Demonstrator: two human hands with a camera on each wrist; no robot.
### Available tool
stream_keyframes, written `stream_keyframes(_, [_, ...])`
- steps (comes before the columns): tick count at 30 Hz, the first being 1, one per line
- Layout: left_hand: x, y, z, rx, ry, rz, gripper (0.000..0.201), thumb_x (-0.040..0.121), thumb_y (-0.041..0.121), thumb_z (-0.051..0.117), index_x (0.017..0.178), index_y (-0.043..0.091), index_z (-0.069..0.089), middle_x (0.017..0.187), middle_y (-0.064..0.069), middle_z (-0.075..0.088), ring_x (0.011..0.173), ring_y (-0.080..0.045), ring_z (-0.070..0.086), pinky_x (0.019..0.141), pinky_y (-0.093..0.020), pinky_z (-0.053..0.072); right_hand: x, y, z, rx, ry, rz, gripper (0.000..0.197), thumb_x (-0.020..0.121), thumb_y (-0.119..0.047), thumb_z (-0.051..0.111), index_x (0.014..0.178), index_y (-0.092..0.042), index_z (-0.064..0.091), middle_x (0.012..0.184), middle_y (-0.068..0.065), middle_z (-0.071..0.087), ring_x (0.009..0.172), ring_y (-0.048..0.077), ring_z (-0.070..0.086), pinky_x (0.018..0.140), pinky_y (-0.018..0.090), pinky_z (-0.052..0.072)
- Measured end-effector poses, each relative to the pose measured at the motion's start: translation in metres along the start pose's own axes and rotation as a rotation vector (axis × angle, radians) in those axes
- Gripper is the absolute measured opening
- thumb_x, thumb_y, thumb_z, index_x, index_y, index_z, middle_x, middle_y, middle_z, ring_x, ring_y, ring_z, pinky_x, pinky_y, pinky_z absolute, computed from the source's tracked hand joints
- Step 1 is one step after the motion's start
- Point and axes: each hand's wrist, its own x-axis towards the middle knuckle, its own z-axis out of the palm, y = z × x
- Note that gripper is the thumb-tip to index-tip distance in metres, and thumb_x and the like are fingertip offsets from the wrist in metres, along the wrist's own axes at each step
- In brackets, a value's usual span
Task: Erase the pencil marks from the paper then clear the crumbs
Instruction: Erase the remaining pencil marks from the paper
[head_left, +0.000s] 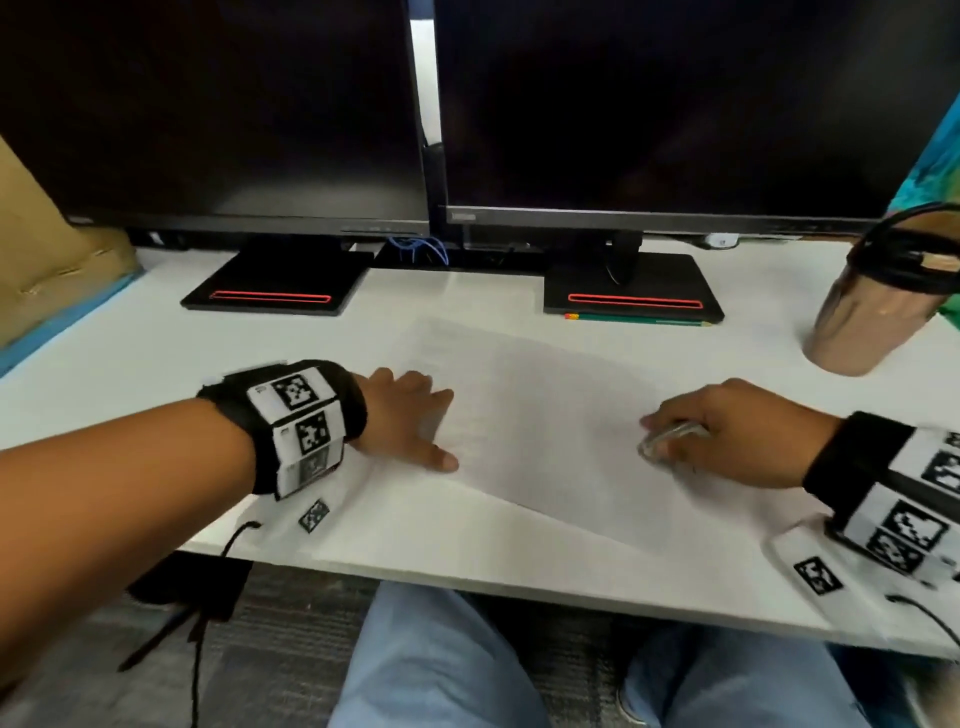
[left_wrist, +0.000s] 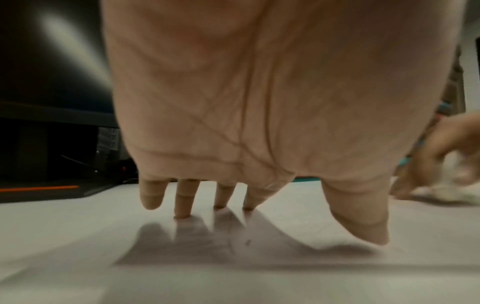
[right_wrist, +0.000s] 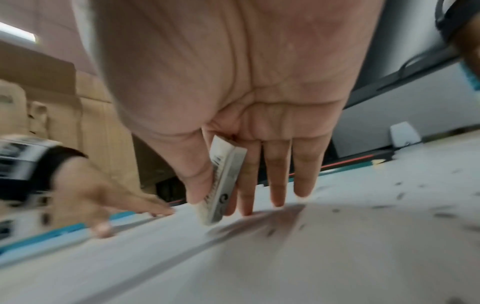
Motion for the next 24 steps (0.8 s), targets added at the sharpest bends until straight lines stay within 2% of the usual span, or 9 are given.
stream_keyframes(3, [-0.011, 0.006, 0.012, 0.009, -0.041, 0.085, 0.095, 0.090, 0.074, 0.041, 0.159, 0.025, 0.000, 0.161, -0.008, 0.008, 0.145, -0.032, 0.016, 0.116, -0.051, 0.027, 0.005, -0.008, 0.001, -0.015, 0.129, 0.026, 0.013, 0.089, -0.034, 0.063, 0.093, -0.025, 0.072, 0.093, -0.008, 0.074, 0.090, 0.014, 0.066, 0.083, 0.036, 0.051])
stream_keyframes(6, [-0.019, 0.016, 0.021, -0.045, -0.054, 0.188, 0.096, 0.087, 0.077, 0.041, 0.159, 0.028, 0.000, 0.153, -0.006, 0.014, 0.142, -0.027, 0.020, 0.115, -0.048, 0.029, -0.001, -0.034, 0.003, 0.074, 0.040, 0.001, 0.018, 0.089, -0.040, 0.062, 0.084, -0.025, 0.070, 0.081, -0.009, 0.070, 0.080, 0.008, 0.062, 0.076, 0.031, 0.051])
stream_keyframes(9, [-0.021, 0.024, 0.025, -0.109, -0.077, 0.282, 0.083, 0.088, 0.076, 0.042, 0.154, 0.030, 0.021, 0.135, -0.002, 0.029, 0.128, -0.024, 0.036, 0.110, -0.044, 0.035, 0.001, -0.039, 0.003, 0.029, -0.067, 0.044, 0.024, 0.088, -0.046, 0.062, 0.084, -0.023, 0.070, 0.084, -0.009, 0.068, 0.082, 0.008, 0.060, 0.077, 0.029, 0.050])
stream_keyframes(11, [-0.019, 0.029, 0.022, -0.166, -0.071, 0.324, 0.070, 0.090, 0.073, 0.045, 0.147, 0.034, 0.032, 0.135, 0.000, 0.034, 0.124, -0.023, 0.042, 0.109, -0.042, 0.037, 0.006, -0.030, -0.001, 0.032, -0.062, 0.090, 0.023, 0.087, -0.047, 0.063, 0.087, -0.026, 0.071, 0.089, -0.011, 0.068, 0.088, 0.010, 0.060, 0.083, 0.032, 0.050])
stream_keyframes(14, [-0.008, 0.032, 0.014, -0.185, 0.044, 0.314, 0.075, 0.090, 0.067, 0.051, 0.153, 0.034, 0.026, 0.144, 0.003, 0.030, 0.136, -0.021, 0.031, 0.113, -0.044, 0.034, 0.008, -0.022, -0.006, 0.042, -0.018, 0.106, 0.020, 0.087, -0.047, 0.063, 0.092, -0.030, 0.071, 0.097, -0.013, 0.070, 0.095, 0.011, 0.062, 0.089, 0.035, 0.050])
stream_keyframes(17, [0.004, 0.035, 0.008, -0.113, 0.093, 0.311, 0.091, 0.086, 0.067, 0.059, 0.157, 0.036, 0.010, 0.159, 0.005, 0.010, 0.146, -0.022, 0.011, 0.116, -0.050, 0.027, 0.004, -0.029, -0.004, 0.045, 0.065, 0.052, 0.015, 0.089, -0.040, 0.063, 0.087, -0.028, 0.072, 0.083, -0.011, 0.070, 0.079, 0.005, 0.061, 0.076, 0.028, 0.050])
stream_keyframes(18, [0.007, 0.038, 0.008, -0.076, 0.090, 0.303, 0.095, 0.085, 0.068, 0.060, 0.157, 0.036, 0.008, 0.161, 0.005, 0.007, 0.146, -0.023, 0.010, 0.116, -0.051, 0.027, 0.002, -0.033, -0.004, 0.064, 0.074, 0.032, 0.013, 0.089, -0.036, 0.064, 0.086, -0.026, 0.072, 0.078, -0.010, 0.069, 0.072, 0.001, 0.060, 0.069, 0.025, 0.049])
stream_keyframes(21, [0.014, 0.052, 0.006, 0.003, 0.132, 0.272, 0.095, 0.080, 0.072, 0.061, 0.154, 0.032, 0.017, 0.149, -0.003, 0.023, 0.136, -0.027, 0.023, 0.107, -0.051, 0.037, 0.007, -0.041, -0.004, 0.076, 0.075, 0.009, 0.011, 0.087, -0.030, 0.066, 0.086, -0.022, 0.072, 0.069, -0.010, 0.064, 0.059, -0.001, 0.056, 0.062, 0.024, 0.045])
stream_keyframes(24, [0.018, 0.069, -0.004, 0.055, 0.130, 0.230, 0.094, 0.080, 0.075, 0.059, 0.152, 0.026, 0.022, 0.141, -0.007, 0.029, 0.134, -0.030, 0.030, 0.092, -0.042, 0.039, 0.021, -0.040, -0.009, -0.004, 0.109, -0.012, 0.012, 0.086, -0.033, 0.068, 0.090, -0.022, 0.072, 0.082, -0.010, 0.066, 0.074, 0.007, 0.058, 0.069, 0.027, 0.047])
